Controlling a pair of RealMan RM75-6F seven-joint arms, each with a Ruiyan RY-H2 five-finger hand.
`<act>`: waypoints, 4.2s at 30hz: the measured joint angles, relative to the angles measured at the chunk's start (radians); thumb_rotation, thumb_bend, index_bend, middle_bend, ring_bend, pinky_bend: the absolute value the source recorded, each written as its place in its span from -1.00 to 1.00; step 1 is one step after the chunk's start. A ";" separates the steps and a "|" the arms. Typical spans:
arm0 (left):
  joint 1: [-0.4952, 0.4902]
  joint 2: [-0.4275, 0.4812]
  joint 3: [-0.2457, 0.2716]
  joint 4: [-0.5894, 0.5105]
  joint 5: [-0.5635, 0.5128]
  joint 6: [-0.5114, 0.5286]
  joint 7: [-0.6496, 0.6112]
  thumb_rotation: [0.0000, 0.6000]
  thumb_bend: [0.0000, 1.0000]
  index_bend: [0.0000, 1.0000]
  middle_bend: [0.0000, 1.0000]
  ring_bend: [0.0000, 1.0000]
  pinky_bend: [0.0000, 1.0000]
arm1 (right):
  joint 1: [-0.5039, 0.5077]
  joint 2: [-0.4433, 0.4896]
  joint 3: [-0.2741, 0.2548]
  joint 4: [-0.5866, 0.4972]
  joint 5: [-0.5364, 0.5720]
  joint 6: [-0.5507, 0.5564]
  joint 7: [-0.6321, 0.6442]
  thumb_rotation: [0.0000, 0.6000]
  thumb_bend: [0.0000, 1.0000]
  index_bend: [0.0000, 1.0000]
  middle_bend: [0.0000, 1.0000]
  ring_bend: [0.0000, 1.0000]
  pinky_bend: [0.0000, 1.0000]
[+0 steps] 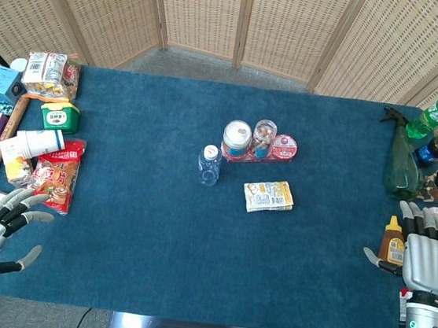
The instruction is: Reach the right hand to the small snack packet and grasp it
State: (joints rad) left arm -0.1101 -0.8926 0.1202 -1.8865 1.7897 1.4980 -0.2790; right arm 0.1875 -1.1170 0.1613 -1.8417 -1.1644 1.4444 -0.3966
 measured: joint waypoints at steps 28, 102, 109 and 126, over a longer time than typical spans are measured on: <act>0.001 -0.004 0.002 0.013 0.014 0.015 -0.024 1.00 -0.13 -0.38 -0.68 -1.00 -1.00 | 0.052 0.004 -0.011 -0.064 -0.058 -0.090 0.000 0.29 -1.00 -1.00 -0.89 -1.00 -1.00; 0.019 -0.012 -0.001 0.043 -0.002 0.026 -0.056 1.00 -0.13 -0.39 -0.68 -1.00 -1.00 | 0.675 -0.164 -0.023 0.130 0.458 -0.499 -0.158 1.00 -0.92 0.41 1.00 1.00 1.00; 0.018 -0.017 0.004 0.041 0.007 0.023 -0.052 1.00 -0.13 -0.39 -0.68 -1.00 -1.00 | 0.631 -0.064 0.031 0.007 0.372 -0.443 -0.043 1.00 -0.93 0.40 1.00 1.00 1.00; 0.025 -0.025 0.014 0.051 0.021 0.038 -0.056 1.00 -0.13 -0.39 -0.68 -1.00 -1.00 | 0.526 0.123 0.188 -0.229 0.164 -0.331 0.251 1.00 -0.92 0.39 1.00 1.00 1.00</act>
State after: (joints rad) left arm -0.0854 -0.9174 0.1344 -1.8357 1.8111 1.5358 -0.3354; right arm 0.7135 -0.9939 0.3493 -2.0709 -1.0000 1.1130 -0.1460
